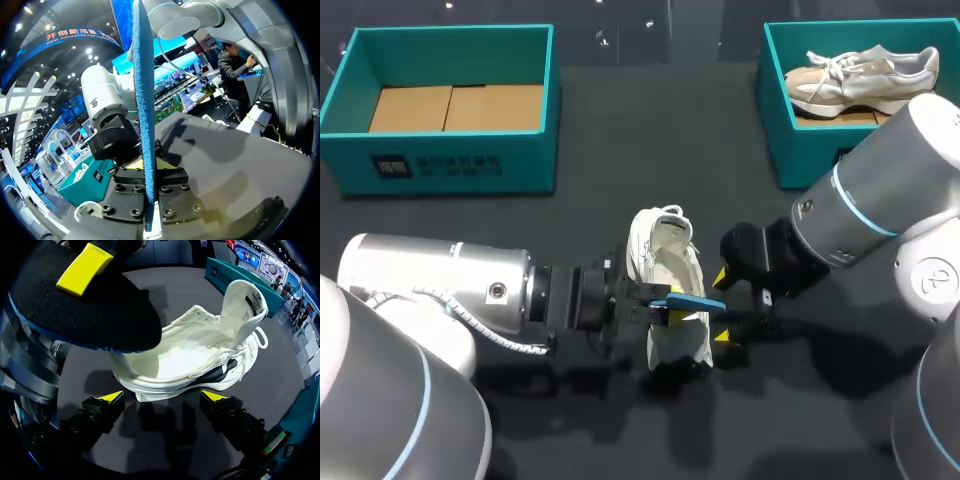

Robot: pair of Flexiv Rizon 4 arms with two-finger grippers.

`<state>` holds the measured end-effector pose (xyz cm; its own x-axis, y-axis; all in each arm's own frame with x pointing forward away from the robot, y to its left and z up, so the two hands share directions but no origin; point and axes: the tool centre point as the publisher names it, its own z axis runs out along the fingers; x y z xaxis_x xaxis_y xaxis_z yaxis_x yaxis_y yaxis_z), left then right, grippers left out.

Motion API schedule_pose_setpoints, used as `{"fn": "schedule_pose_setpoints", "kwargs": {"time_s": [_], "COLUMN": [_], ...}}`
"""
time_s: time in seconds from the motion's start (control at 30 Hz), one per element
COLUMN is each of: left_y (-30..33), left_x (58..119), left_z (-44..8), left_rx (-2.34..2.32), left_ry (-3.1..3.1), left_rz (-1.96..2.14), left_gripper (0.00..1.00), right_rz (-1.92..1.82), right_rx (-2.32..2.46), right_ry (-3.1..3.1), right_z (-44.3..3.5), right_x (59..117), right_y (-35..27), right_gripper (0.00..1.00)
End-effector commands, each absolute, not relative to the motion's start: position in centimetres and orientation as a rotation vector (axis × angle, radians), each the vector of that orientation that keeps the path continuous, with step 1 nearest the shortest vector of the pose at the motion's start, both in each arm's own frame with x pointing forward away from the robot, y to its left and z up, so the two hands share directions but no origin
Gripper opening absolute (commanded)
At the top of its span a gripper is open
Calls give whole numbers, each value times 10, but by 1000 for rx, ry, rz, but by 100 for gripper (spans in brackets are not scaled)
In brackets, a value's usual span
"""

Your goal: Take the shoe out of the shoebox, open the shoe tongue, remove and reinsert the insole, then place the shoe into the shoebox

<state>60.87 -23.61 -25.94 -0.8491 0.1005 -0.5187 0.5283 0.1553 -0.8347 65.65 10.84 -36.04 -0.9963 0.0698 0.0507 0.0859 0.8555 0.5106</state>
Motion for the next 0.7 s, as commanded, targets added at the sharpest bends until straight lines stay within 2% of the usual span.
{"fn": "schedule_pose_setpoints", "kwargs": {"time_s": [0.03, 0.7], "left_y": [-248, -258], "left_x": [611, 627], "left_z": [-266, -281], "left_rx": [565, 483], "left_ry": [2087, 2100], "left_rz": [-1741, -1719], "left_gripper": [0, 0], "right_rz": [-829, -829], "right_rx": [-126, -126], "right_ry": [-2998, -2998], "right_z": [-361, -361], "right_x": [656, 656], "right_y": [109, 109], "right_gripper": [100, 100]}}
